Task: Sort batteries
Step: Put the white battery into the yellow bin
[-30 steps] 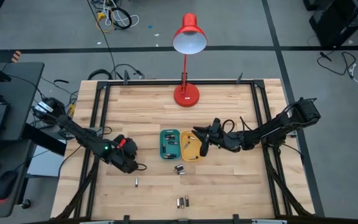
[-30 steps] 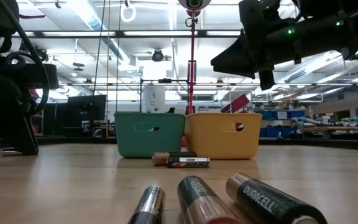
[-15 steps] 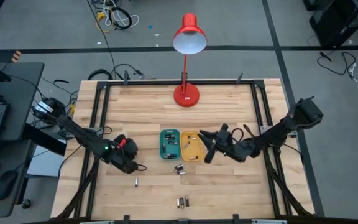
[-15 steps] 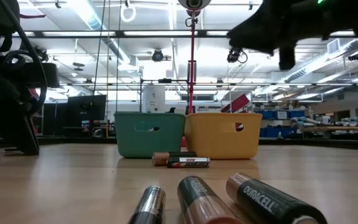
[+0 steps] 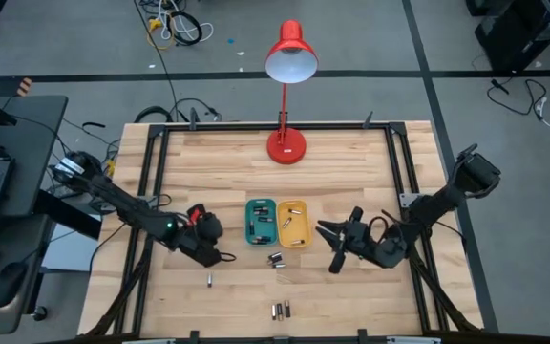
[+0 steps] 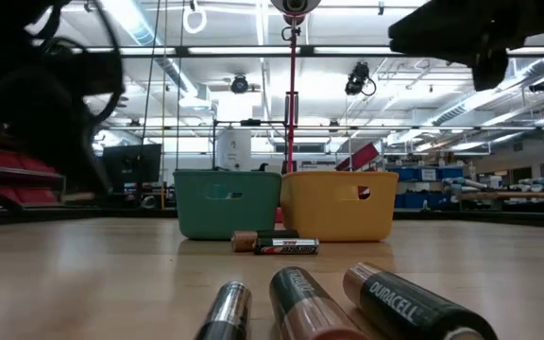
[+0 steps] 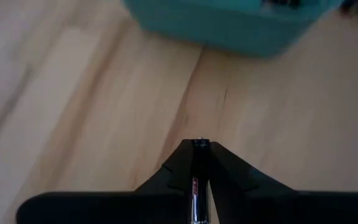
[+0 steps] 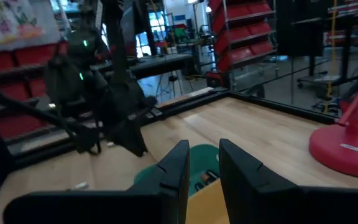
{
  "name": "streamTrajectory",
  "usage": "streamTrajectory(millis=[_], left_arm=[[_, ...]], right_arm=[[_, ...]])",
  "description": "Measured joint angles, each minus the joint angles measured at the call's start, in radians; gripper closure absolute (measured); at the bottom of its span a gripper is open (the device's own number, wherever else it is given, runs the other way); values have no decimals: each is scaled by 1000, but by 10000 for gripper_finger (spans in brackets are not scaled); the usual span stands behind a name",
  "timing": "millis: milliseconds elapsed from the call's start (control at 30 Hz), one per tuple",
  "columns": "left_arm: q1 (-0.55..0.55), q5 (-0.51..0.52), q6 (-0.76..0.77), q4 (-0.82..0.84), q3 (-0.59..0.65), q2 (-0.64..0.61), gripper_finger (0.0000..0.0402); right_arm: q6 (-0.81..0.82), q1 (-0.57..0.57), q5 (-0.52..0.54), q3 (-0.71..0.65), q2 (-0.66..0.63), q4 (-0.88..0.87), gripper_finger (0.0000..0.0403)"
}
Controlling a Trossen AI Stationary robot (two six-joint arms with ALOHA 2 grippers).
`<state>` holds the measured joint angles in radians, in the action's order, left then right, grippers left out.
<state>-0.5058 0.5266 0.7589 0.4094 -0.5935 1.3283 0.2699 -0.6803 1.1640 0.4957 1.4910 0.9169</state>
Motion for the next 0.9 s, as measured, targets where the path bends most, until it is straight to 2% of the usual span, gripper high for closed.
streamTrajectory(millis=[100,233,467,600,800,900], left_arm=[[21,15,-77,-3,-53,-1,355],[57,37,-186,-46,-103,-2,355],[136,-13,-376,-310,-112,2,355],[181,-33,-486,-464,-112,2,355],[258,-192,-620,-668,-113,74,355],[292,-263,-648,-817,-113,142,355]], right_arm=[[25,-20,39,0,0,-47,329],[134,-31,60,0,0,-169,329],[509,-45,73,0,0,-468,329],[609,-47,68,0,0,-533,329],[615,4,77,0,6,-535,329],[632,44,21,0,26,-537,329]])
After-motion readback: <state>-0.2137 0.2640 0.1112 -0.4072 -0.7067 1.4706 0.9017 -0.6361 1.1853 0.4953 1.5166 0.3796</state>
